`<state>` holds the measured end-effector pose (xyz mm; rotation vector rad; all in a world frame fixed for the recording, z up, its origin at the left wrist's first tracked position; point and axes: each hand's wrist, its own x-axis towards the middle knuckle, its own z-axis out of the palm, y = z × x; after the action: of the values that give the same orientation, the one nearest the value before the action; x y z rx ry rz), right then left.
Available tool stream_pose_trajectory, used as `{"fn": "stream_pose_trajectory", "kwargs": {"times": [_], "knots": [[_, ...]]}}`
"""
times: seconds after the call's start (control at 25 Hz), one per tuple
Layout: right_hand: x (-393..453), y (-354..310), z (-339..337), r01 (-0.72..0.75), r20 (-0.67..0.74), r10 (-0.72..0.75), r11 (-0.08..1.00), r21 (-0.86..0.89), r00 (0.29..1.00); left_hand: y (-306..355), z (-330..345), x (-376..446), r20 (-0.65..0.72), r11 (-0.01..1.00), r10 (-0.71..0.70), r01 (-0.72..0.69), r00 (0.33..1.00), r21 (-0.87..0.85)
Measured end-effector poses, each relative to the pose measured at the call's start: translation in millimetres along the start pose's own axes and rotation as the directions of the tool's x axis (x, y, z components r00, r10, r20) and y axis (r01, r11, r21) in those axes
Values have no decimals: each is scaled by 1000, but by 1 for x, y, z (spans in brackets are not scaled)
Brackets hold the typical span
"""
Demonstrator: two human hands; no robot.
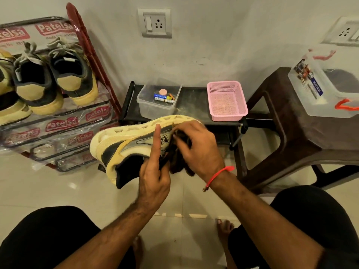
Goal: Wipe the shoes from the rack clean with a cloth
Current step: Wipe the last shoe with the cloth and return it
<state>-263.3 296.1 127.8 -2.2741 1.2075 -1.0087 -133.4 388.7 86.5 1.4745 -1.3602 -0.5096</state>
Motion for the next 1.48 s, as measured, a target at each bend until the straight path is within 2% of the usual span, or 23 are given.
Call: {"fn": "stream_pose_trajectory", "kwargs": {"times": [0.12, 0.28, 0.4, 0.52, 0.64, 0.76, 0.92, 1.04, 1.16, 1.2, 1.24, 1.36, 1.4, 1.48], "knots": [[8, 10, -6, -152, -63, 150, 988, -15, 987, -1, -1, 1, 22, 998, 11, -12, 1000, 60], [6, -2, -4, 12, -29, -11, 999, 33, 1000, 0, 0, 0, 27, 997, 41, -42, 999, 61], [11, 5, -6, -88, -72, 88, 996, 12, 993, -1, -1, -4, 78, 991, 56, -65, 995, 121], [11, 3, -7, 8, 10, -8, 1000, 25, 1000, -2, -3, -5, 78, 995, 37, -44, 996, 92], [10, 3, -9, -71, -30, 72, 997, 34, 997, 0, -4, -4, 91, 995, 6, -15, 996, 97], [0, -5, -5, 60, 16, -61, 997, 39, 998, 5, -6, -1, 68, 1000, -8, 6, 998, 30], [6, 4, -4, -52, -31, 51, 999, -6, 998, 5, -6, -1, 99, 998, -15, 9, 995, 55], [2, -1, 0, 61, 7, -61, 998, -16, 998, 2, -8, 0, 79, 999, 10, -12, 997, 34], [10, 18, -7, -123, -53, 119, 989, -82, 991, 7, -8, 4, 100, 1000, -28, 28, 995, 4], [9, 18, -7, -132, -75, 127, 988, -76, 989, 10, -9, 6, 73, 998, -46, 49, 996, -39], [6, 12, -4, -79, -77, 74, 995, -63, 994, 12, -9, 10, 35, 992, -73, 76, 997, -100], [-17, -23, 12, 198, 69, -193, 977, -85, 979, 20, -15, 21, -7, 934, -229, 217, 973, -282], [-12, -14, 9, 203, 68, -196, 973, -114, 978, 21, -15, 22, 15, 917, -263, 254, 965, -306], [6, 17, -6, 8, -19, -12, 985, -172, 1000, 26, -13, 19, 63, 906, -291, 297, 955, -302]]}}
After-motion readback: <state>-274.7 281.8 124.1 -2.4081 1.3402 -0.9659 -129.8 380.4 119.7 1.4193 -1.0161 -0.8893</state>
